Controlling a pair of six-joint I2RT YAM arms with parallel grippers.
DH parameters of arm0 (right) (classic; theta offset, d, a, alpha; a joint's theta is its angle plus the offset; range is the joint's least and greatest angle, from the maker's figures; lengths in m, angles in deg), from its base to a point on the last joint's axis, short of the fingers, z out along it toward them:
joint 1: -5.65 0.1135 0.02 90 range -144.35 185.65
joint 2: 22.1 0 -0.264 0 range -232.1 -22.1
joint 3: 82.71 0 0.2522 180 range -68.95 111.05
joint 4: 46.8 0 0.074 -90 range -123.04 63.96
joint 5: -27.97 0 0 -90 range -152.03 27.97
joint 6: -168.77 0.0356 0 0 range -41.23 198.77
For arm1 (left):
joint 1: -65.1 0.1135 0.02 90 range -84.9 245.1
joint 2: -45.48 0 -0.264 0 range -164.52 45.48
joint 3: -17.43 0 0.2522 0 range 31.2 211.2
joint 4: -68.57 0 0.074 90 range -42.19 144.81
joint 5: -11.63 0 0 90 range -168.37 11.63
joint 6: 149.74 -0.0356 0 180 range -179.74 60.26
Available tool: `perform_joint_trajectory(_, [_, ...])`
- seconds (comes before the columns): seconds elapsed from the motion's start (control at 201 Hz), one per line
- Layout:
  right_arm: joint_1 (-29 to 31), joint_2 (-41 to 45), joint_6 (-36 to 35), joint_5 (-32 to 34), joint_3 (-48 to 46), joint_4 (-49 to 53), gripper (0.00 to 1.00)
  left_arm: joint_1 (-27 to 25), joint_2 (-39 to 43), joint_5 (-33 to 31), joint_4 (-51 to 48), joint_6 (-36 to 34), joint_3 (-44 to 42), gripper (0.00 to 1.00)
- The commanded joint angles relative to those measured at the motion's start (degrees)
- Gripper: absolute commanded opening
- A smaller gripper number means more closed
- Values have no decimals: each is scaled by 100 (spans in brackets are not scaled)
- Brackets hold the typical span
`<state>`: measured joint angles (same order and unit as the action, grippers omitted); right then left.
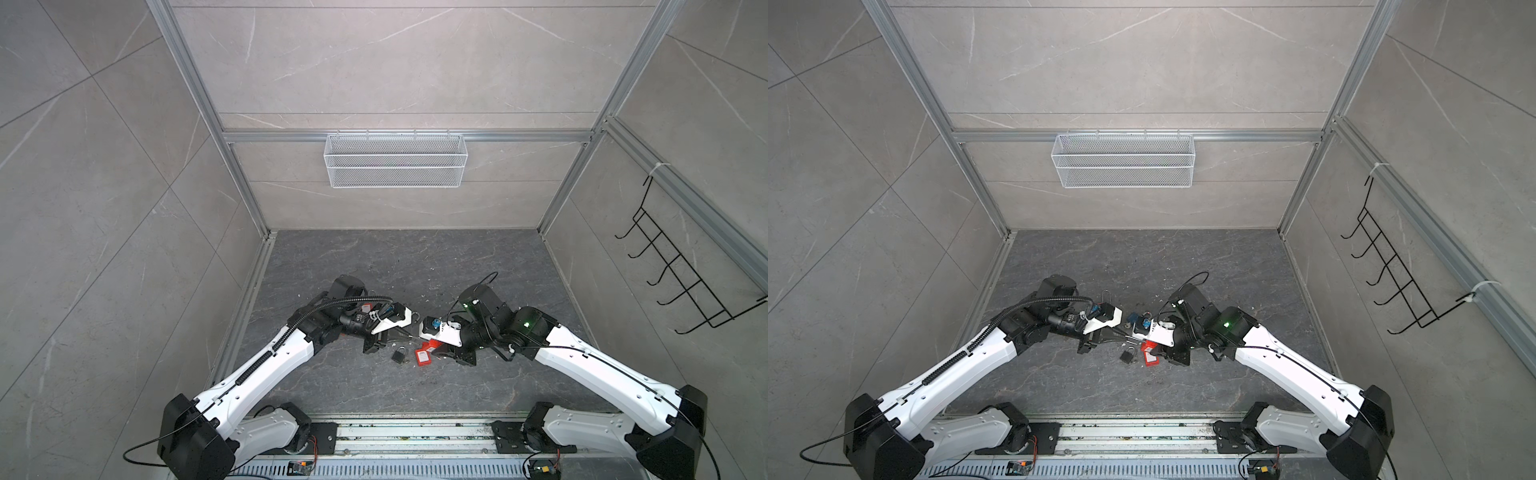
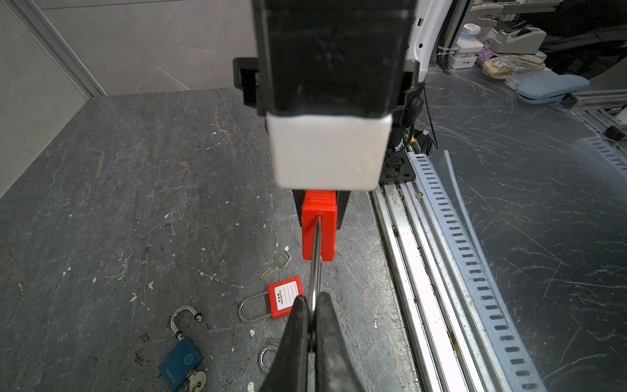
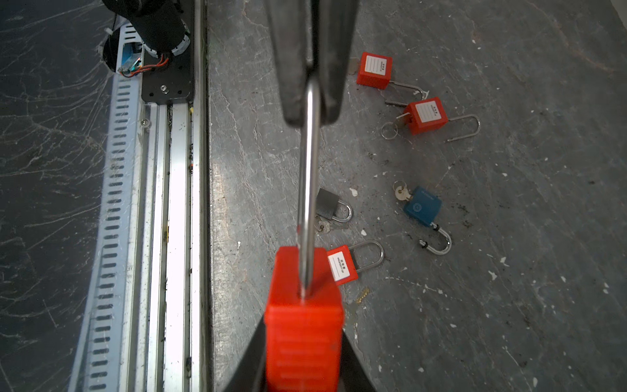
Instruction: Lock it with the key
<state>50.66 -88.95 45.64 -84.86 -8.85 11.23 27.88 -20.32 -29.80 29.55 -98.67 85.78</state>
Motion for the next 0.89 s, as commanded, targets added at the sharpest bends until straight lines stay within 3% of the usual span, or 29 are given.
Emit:
perform_joint_trajectory(0.0, [7, 93, -63, -316, 184, 281, 18, -6, 121, 158, 179, 20, 60, 0])
perform_joint_trajectory(0.129, [7, 93, -71, -336, 197, 310, 13, -6, 125, -65, 64, -20, 79, 0])
perform_joint_trajectory(0.189, [-1, 103, -61, -336, 204, 310, 12, -8, 140, -245, -20, -44, 96, 28])
perform_joint_trajectory(0.289, [4, 120, -63, -362, 217, 305, 11, -13, 182, -425, -152, -115, 94, 46])
perform_joint_trajectory(0.473, [5, 39, -62, -405, 257, 267, 9, -17, 94, -325, -230, -123, 114, 41])
perform_joint_trajectory(0.672, [6, -89, -63, -398, 341, 199, 7, -63, 12, -121, -177, -42, 149, 24])
perform_joint_trajectory(0.886, [3, -177, -89, -412, 415, 111, 5, -67, -29, 182, -181, 65, 184, 18])
